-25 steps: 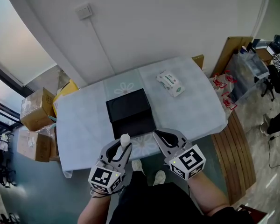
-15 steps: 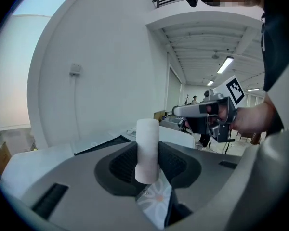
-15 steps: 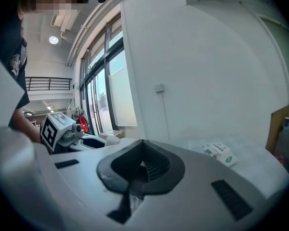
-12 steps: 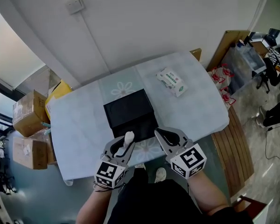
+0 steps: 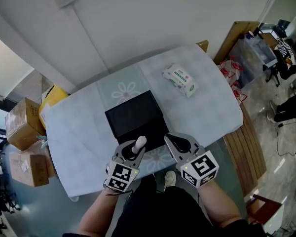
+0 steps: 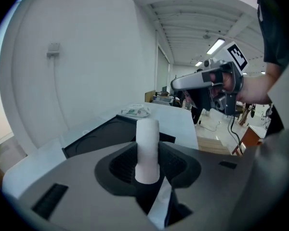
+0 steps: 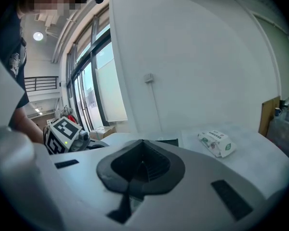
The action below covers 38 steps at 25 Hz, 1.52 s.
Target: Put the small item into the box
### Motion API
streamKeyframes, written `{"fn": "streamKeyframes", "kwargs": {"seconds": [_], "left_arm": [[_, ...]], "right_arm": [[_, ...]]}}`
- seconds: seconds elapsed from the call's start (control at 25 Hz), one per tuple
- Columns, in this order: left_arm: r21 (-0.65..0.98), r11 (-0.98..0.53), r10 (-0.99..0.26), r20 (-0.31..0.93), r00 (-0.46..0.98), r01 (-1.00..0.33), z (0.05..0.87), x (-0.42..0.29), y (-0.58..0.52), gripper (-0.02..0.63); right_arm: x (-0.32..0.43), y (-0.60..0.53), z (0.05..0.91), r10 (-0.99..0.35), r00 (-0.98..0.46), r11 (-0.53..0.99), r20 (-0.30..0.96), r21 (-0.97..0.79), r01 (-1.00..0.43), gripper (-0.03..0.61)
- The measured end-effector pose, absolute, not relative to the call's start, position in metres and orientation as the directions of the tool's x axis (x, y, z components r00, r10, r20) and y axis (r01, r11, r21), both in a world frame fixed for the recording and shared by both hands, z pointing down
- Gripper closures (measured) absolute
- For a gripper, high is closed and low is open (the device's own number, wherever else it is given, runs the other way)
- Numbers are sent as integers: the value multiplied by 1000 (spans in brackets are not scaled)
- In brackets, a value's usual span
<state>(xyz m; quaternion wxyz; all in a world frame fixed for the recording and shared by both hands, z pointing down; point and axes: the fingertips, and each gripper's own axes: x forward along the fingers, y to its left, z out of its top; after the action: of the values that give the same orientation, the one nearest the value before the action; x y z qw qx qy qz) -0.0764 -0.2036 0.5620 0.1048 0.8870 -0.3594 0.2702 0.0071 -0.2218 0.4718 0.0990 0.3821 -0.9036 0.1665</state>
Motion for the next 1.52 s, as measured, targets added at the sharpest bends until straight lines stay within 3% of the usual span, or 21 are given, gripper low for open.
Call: {"fn": "streamKeyframes", "kwargs": {"seconds": [0.28,0.68,1.52], "left_arm": [[-60,-771,-480,709,517,-634,610,-76,-215,482],[-74,-819,-360,839,408,-569,650,-63,-224,480],[-41,-843,-249,914,321,-536,686,-49,-231,477]], "right_arm": [[10,-223,489,-669,-657,611,346,-246,-752,569],[24,-223,505,-694,-612,551,379,-268,-790,569],[46,-234,516,-703,-597,512,386,-309,-802,569]]}}
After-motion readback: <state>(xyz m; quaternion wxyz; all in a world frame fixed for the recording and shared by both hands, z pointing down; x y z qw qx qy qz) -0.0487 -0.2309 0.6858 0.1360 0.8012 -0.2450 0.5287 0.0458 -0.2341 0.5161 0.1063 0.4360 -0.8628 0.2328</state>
